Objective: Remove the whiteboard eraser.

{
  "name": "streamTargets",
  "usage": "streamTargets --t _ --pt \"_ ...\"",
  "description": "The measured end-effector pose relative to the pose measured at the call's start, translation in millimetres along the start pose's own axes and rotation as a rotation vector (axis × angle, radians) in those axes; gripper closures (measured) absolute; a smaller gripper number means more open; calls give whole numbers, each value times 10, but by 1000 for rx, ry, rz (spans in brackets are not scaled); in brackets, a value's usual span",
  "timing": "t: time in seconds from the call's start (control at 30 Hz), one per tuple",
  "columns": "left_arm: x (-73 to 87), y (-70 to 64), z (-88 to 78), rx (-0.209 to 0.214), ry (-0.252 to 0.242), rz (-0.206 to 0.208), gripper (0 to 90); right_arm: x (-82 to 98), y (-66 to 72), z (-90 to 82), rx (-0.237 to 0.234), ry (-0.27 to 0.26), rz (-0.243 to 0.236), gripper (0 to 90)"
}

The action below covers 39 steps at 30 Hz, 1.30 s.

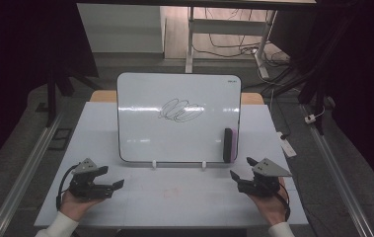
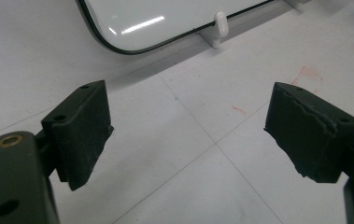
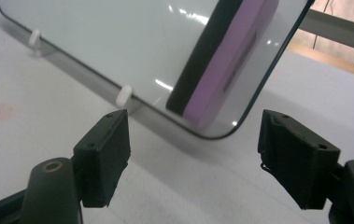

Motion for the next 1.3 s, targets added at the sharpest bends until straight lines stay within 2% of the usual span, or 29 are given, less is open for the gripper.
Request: streamTargets --t 0.07,0.17,0.3,0.5,0.63,0.87,1.07,1.3 --pt "-1 -2 2 -1 0 0 151 -88 -1 31 28 1 3 260" --pt "-3 -12 4 0 -1 0 151 -133 2 64 33 0 10 263" --pt "-4 -24 6 0 -1 3 150 -230 22 211 68 11 27 268" --pt "3 -19 13 1 2 2 150 -271 33 340 116 31 56 287" --pt "9 -17 11 -1 2 3 150 -263 47 415 137 45 81 339" --pt "19 -3 14 -4 5 6 150 -244 74 449 173 53 84 487" --pt "24 1 13 -8 5 4 150 -249 80 512 207 73 99 525" --pt "32 10 7 -12 4 1 150 -267 102 500 261 84 135 621"
Point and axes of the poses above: each handheld gripper's, and its own axes: z roughly forward along the jaws, x roughly out of its underside, y roughly to its left, the point moved 3 cm from there along z, roughly forward along the jaws, and after that the axes turned 5 degrees about -z, right-handed, at the moved point
